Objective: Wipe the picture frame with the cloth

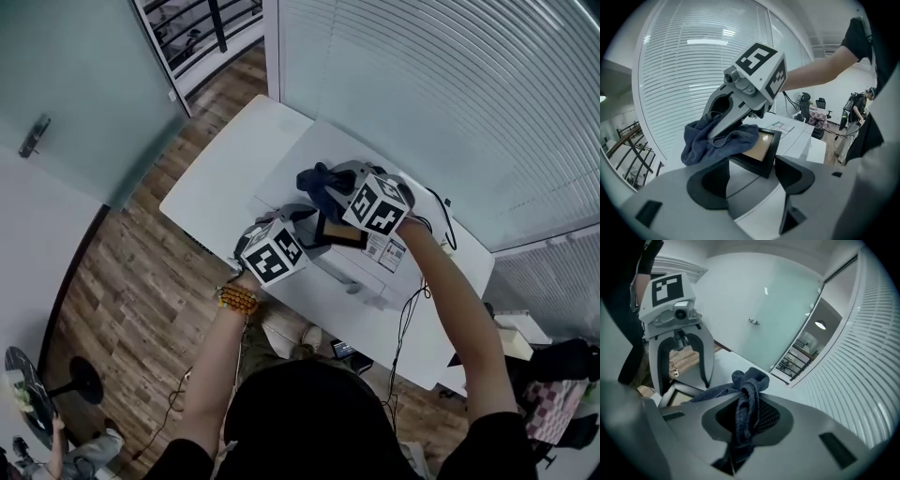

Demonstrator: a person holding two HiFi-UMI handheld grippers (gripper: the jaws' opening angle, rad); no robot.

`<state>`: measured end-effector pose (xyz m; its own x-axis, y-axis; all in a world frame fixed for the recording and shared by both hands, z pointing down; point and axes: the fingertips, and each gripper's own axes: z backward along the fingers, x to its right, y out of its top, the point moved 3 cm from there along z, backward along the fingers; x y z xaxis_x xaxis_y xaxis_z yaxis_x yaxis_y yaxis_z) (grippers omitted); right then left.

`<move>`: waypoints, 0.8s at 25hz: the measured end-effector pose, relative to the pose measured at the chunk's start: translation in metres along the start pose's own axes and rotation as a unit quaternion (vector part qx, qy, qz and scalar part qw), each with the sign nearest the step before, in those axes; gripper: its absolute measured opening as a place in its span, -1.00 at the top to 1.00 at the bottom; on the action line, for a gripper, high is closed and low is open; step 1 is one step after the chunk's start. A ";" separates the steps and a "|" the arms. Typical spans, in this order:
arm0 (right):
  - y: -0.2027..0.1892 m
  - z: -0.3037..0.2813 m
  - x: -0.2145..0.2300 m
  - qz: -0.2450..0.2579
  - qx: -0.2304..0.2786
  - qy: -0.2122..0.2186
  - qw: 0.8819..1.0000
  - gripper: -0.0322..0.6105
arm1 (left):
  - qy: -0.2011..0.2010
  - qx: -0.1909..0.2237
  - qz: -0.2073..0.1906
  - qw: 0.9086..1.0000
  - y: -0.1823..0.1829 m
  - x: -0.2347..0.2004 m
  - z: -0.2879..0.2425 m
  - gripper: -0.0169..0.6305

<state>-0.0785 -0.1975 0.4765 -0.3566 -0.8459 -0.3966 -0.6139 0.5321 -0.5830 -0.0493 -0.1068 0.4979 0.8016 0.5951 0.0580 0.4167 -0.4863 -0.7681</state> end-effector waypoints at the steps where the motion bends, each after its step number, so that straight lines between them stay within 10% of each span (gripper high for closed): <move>1: 0.002 0.002 -0.007 0.002 0.003 0.012 1.000 0.79 | -0.001 -0.002 0.001 1.000 -0.001 0.000 -0.001 0.00; 11: 0.003 0.017 -0.047 -0.062 0.054 0.049 0.995 0.79 | -0.010 -0.012 0.009 1.000 -0.004 0.001 -0.003 0.02; 17: -0.005 0.048 -0.054 -0.146 0.134 0.181 0.963 0.79 | -0.010 -0.010 0.019 1.000 -0.005 0.002 -0.003 0.02; 20: -0.015 0.077 -0.012 -0.160 0.164 0.100 0.968 0.78 | -0.007 -0.010 0.021 1.000 -0.003 0.001 -0.003 0.05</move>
<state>-0.0108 -0.1922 0.4353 -0.3344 -0.9419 -0.0315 -0.4709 0.1959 -0.8602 -0.0491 -0.1065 0.5022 0.8119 0.5836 0.0169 0.3922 -0.5237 -0.7563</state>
